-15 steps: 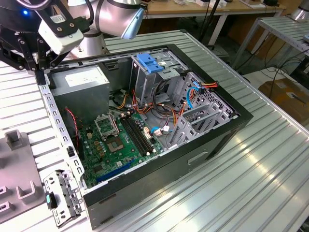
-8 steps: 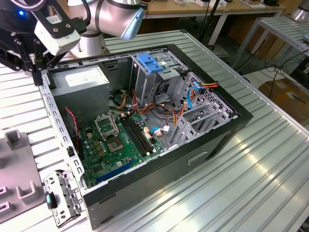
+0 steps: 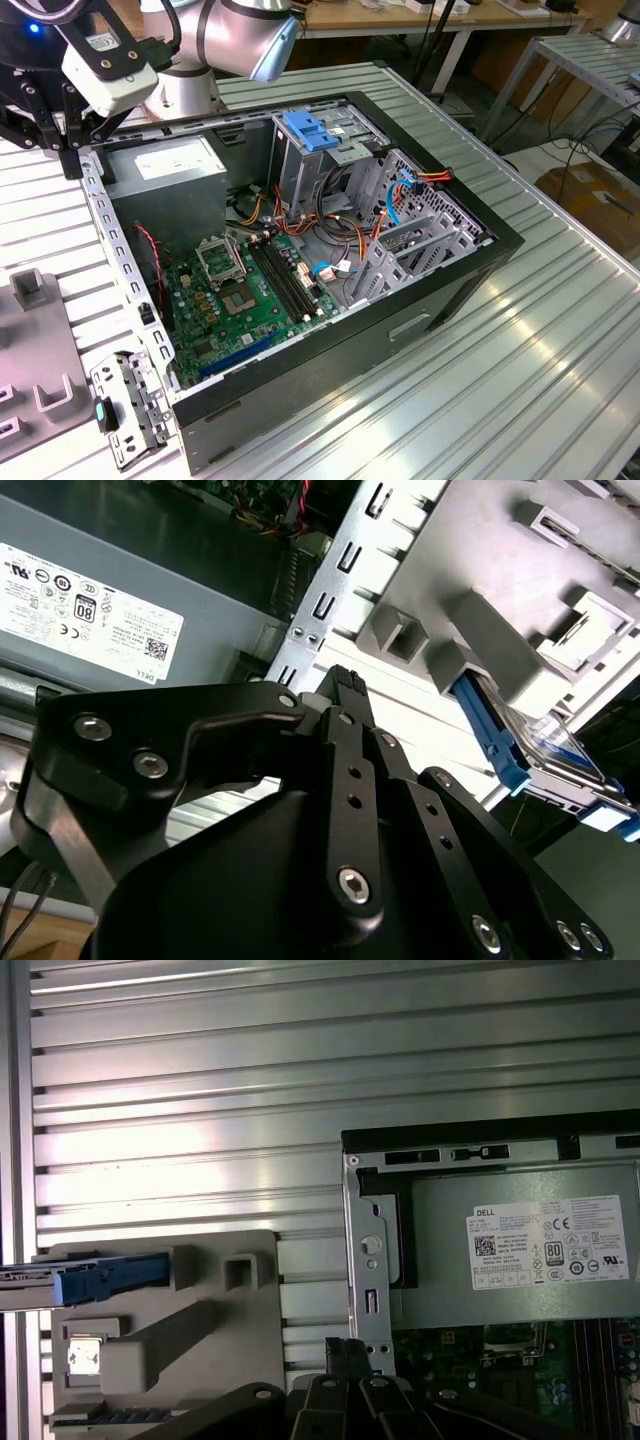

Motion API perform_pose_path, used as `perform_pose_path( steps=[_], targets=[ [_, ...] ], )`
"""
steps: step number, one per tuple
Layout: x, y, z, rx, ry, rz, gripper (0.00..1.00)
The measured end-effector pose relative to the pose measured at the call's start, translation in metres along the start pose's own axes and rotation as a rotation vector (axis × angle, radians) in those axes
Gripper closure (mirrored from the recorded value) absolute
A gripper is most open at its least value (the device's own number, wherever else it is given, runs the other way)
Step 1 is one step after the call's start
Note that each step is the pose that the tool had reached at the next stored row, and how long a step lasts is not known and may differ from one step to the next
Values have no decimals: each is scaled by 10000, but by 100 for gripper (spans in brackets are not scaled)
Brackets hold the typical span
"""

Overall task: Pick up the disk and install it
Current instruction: 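Reach for the disk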

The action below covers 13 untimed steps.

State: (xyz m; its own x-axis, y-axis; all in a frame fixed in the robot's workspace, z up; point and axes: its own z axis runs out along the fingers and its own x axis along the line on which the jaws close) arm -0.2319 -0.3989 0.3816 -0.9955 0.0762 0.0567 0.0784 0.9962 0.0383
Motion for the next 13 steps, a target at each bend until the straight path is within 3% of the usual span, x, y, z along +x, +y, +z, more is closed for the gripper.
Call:
perform_pose_path(
  steps=[13],
  targets=[
    [59, -5, 11, 4, 53, 3, 89]
  ],
)
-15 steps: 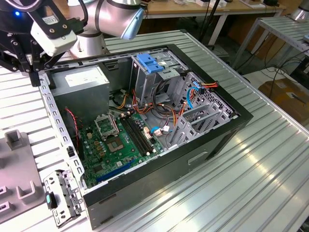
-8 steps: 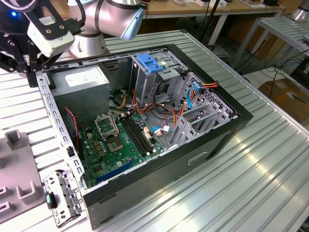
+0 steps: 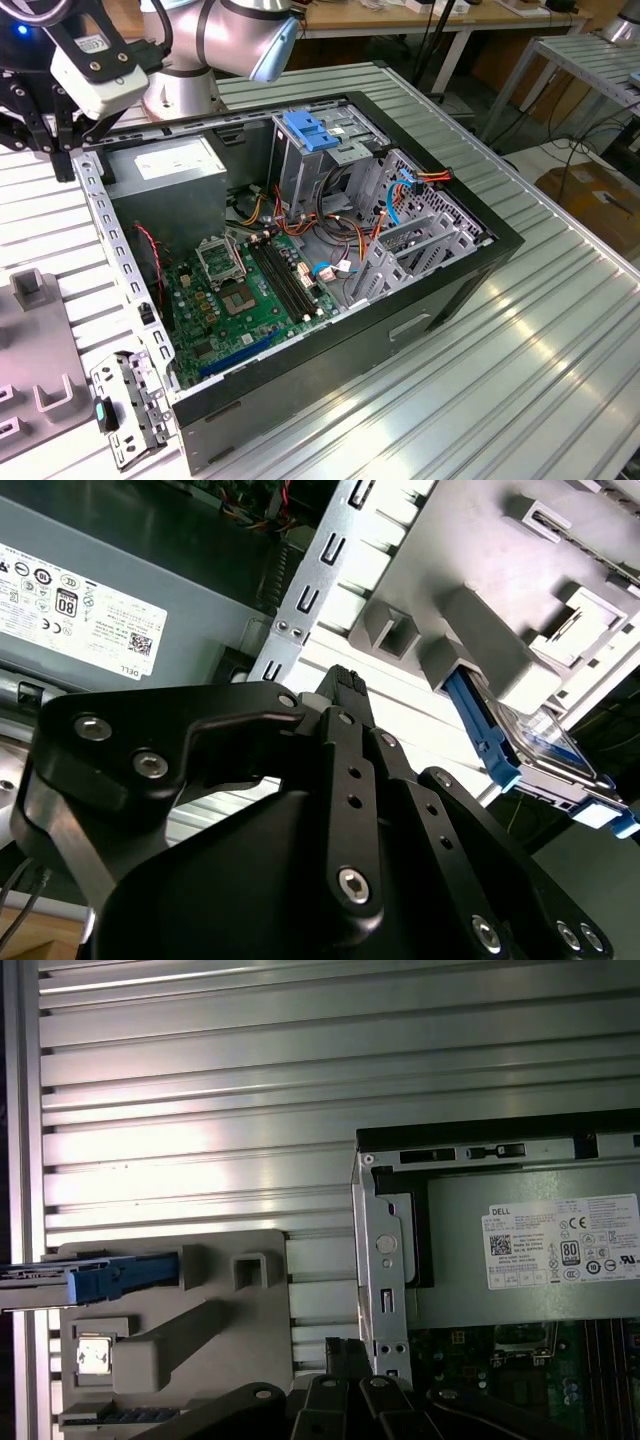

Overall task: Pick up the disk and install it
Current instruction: 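Reach for the disk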

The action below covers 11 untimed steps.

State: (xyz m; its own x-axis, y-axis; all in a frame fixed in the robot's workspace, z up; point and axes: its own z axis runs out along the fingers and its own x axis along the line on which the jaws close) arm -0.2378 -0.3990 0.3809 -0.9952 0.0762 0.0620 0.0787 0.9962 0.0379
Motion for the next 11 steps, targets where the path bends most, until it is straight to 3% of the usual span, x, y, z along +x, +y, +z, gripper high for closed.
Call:
perform_pose_path(
  steps=[11],
  targets=[
    [79, -7, 15, 4, 60, 2, 89]
  ],
)
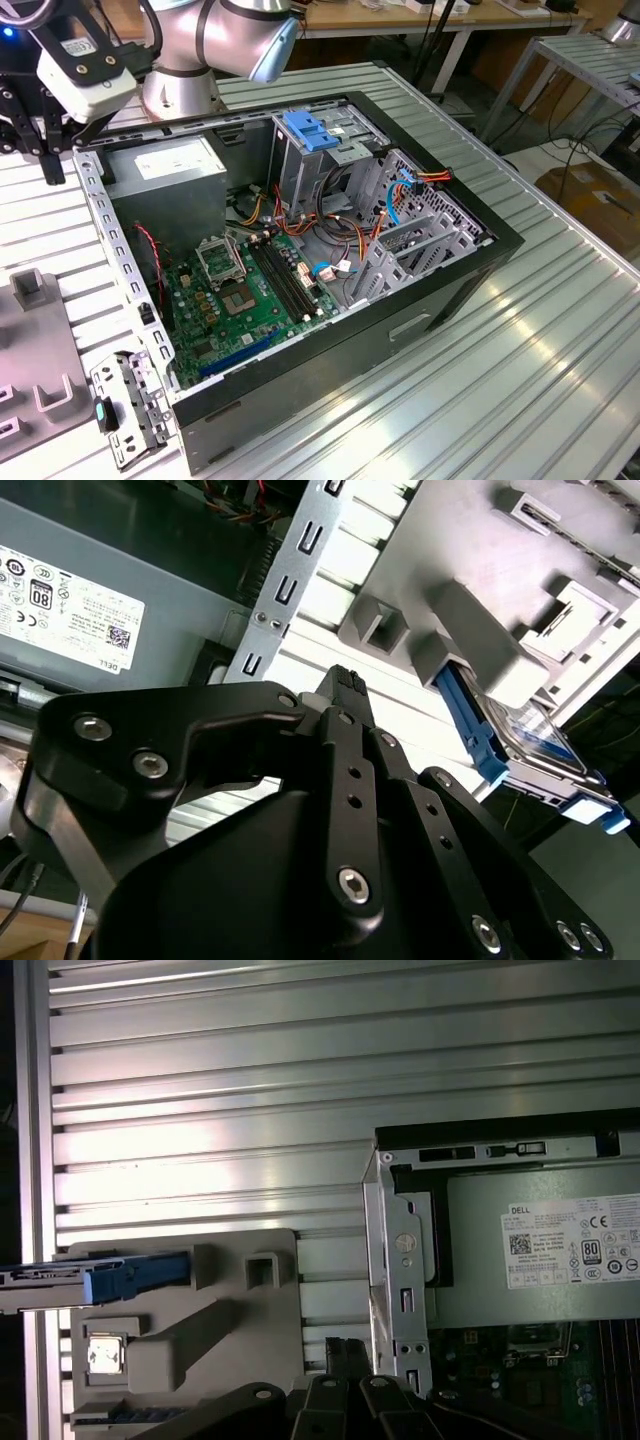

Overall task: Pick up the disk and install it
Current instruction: 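Reach for the disk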

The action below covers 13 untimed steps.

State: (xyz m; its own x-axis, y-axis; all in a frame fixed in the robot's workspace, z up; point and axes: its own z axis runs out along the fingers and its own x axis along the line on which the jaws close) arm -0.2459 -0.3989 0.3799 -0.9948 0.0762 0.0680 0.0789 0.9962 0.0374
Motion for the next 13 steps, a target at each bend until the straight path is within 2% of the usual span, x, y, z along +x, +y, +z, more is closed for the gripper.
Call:
perform_pose_path(
  steps=[8, 13],
  targets=[
    [58, -5, 9, 3, 26, 1, 89],
    [162, -14, 28, 2, 28, 1, 89]
  ],
)
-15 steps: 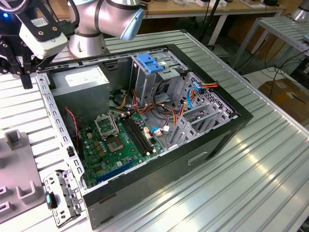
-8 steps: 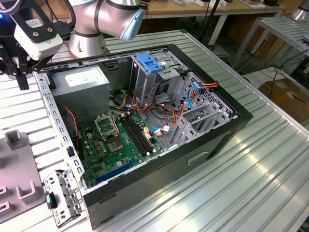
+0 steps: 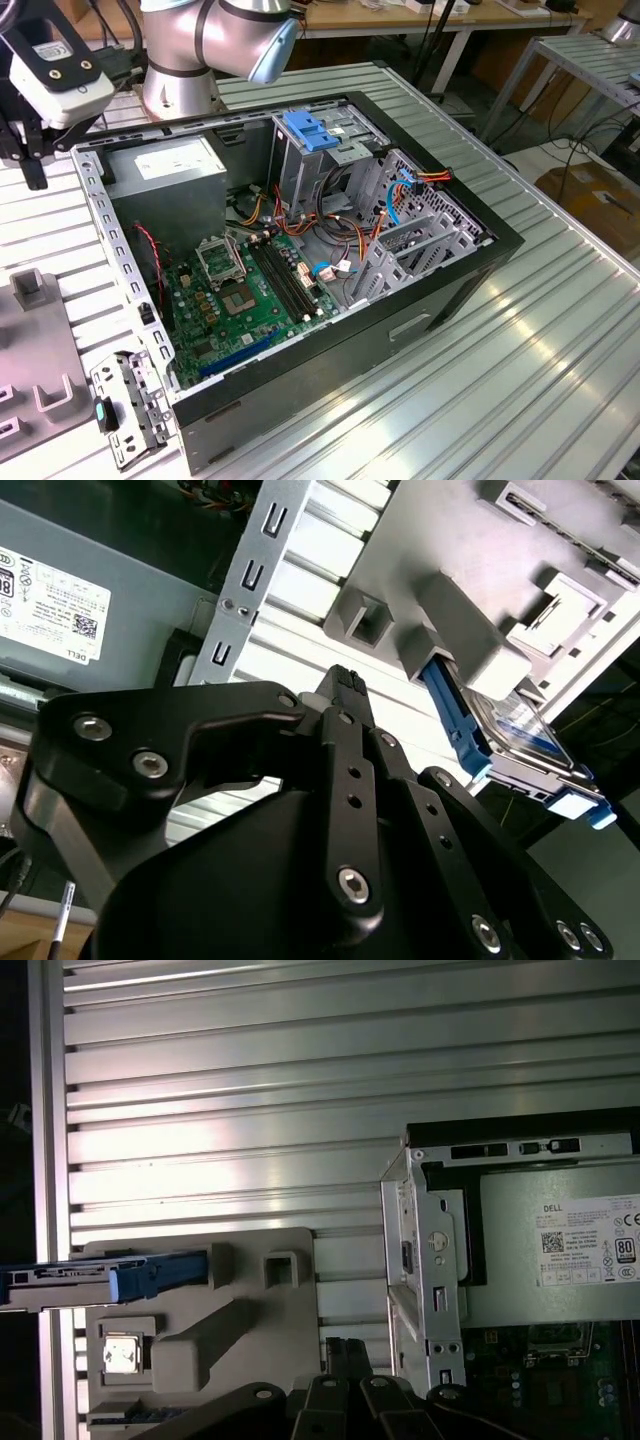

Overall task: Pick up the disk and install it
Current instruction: 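Reach for the disk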

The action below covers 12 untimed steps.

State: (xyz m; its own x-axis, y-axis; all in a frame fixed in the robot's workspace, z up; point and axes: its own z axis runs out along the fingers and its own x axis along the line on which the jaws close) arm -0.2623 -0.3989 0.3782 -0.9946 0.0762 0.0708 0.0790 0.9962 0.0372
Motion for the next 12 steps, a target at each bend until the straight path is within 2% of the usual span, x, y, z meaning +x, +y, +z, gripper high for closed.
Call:
perform_pose_path(
  steps=[12],
  targets=[
    [173, -14, 29, -1, -1, 1, 89]
  ],
)
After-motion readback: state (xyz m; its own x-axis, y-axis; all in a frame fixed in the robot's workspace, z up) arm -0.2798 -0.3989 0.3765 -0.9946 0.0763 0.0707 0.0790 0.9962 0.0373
